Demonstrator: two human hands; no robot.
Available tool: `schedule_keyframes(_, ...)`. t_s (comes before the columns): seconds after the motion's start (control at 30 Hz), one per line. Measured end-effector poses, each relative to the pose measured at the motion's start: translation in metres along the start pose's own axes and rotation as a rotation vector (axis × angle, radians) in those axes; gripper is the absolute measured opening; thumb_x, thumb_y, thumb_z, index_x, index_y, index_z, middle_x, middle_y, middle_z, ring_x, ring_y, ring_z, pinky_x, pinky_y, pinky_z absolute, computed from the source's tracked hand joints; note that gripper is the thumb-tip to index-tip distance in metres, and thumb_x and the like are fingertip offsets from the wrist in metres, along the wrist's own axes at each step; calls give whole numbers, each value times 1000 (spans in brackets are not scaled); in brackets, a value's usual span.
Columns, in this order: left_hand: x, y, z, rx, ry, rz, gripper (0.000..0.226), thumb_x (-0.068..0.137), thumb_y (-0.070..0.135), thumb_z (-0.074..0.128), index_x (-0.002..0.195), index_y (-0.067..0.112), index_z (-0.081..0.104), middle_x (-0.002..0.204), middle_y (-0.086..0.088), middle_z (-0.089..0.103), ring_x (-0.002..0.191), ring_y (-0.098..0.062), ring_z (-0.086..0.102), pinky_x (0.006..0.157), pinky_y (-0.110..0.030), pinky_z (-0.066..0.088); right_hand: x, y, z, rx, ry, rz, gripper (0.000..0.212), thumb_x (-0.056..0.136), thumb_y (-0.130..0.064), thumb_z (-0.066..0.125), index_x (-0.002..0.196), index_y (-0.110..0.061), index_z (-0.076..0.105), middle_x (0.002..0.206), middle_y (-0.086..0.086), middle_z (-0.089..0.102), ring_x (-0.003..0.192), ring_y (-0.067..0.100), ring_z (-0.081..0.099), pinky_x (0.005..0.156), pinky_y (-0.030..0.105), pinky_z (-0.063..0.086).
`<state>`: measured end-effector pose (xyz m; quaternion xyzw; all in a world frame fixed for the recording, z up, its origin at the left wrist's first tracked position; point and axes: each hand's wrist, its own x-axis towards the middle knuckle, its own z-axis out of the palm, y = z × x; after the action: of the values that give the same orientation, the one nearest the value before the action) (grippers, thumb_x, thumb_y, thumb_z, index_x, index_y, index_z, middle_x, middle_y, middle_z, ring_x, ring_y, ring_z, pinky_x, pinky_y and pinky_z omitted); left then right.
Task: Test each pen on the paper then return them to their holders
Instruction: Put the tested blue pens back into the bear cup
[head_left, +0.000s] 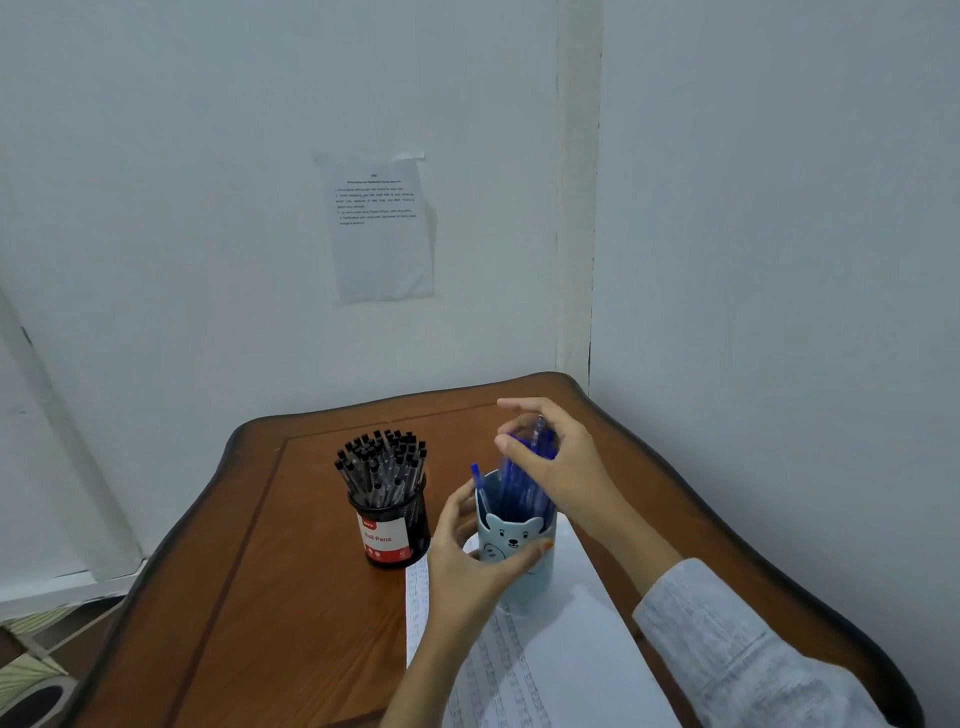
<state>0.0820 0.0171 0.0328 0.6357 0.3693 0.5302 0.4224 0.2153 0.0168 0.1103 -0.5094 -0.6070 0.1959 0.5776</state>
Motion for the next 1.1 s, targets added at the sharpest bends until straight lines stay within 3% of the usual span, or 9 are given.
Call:
schedule_keyframes(0.1, 3, 2, -1, -22, 28, -3, 84, 55, 17, 92, 128, 27, 52, 118, 11, 62, 108, -7, 58, 87, -26, 55, -2, -1, -2, 82, -22, 84, 56, 70, -47, 74, 121, -36, 55, 115, -14, 61, 105, 4, 59, 86, 19, 51)
schedule_keyframes(0.27, 5, -1, -3, -60, 60, -5, 83, 55, 19, 93, 128, 28, 53, 116, 9, 63, 108, -7, 59, 84, -27, 56, -24, 18, 3, 214, -32, 207, 95, 58, -45, 81, 140, -36, 34, 122, -22, 50, 109, -1, 54, 83, 14, 50)
schedule_keyframes(0.4, 4, 2, 1, -53, -6, 14, 80, 57, 15, 92, 126, 28, 54, 114, 12, 64, 107, -8, 60, 79, -27, 56, -24, 16, 13, 195, -6, 258, 53, 74, -34, 78, 119, -26, 51, 105, -12, 62, 91, 5, 64, 63, 10, 51)
schedule_keyframes(0.5, 6, 3, 1, -43, -3, 20, 82, 55, 17, 93, 126, 29, 53, 113, 10, 63, 105, -8, 61, 76, -25, 56, -14, 13, 12, 228, 27, 269, 26, 87, -33, 67, 105, -19, 57, 97, -1, 69, 90, 18, 69, 66, 19, 56)
schedule_keyframes(0.67, 14, 7, -5, -29, 39, 25, 88, 53, 29, 91, 130, 29, 50, 117, 10, 61, 107, -8, 59, 80, -20, 54, -6, 17, -5, 248, -197, 285, 69, 81, -55, 61, 140, -31, 38, 132, -12, 50, 117, 7, 54, 97, 25, 46)
schedule_keyframes(0.77, 20, 8, -9, -60, 38, 7, 91, 50, 30, 91, 131, 27, 49, 116, 9, 62, 105, -8, 61, 82, -23, 54, -12, 35, -21, 283, -369, 327, 71, 80, -27, 60, 145, -29, 31, 138, -7, 49, 123, 12, 53, 102, 31, 45)
schedule_keyframes(0.87, 26, 6, -8, -56, 10, 22, 88, 53, 25, 92, 131, 29, 50, 116, 9, 63, 106, -9, 61, 85, -30, 55, -23, 48, -24, 7, -554, 335, 86, 78, -9, 72, 143, -34, 21, 133, -12, 45, 126, 9, 47, 102, 25, 44)
schedule_keyframes(1.0, 29, -3, -2, -40, -71, 6, 84, 57, 20, 92, 129, 32, 51, 118, 10, 62, 110, -13, 60, 85, -33, 56, -34, 62, -10, -77, -298, 261, 76, 69, -20, 86, 127, -33, 39, 117, -18, 56, 106, 6, 59, 81, 15, 52)
schedule_keyframes(1.1, 27, -11, -6, 119, -182, -42, 99, 56, 41, 90, 140, 35, 40, 136, 19, 50, 125, -2, 47, 101, -27, 44, -35, 76, -12, -107, -202, 245, 74, 61, -22, 91, 121, -25, 49, 112, -11, 63, 98, 11, 64, 76, 20, 56)
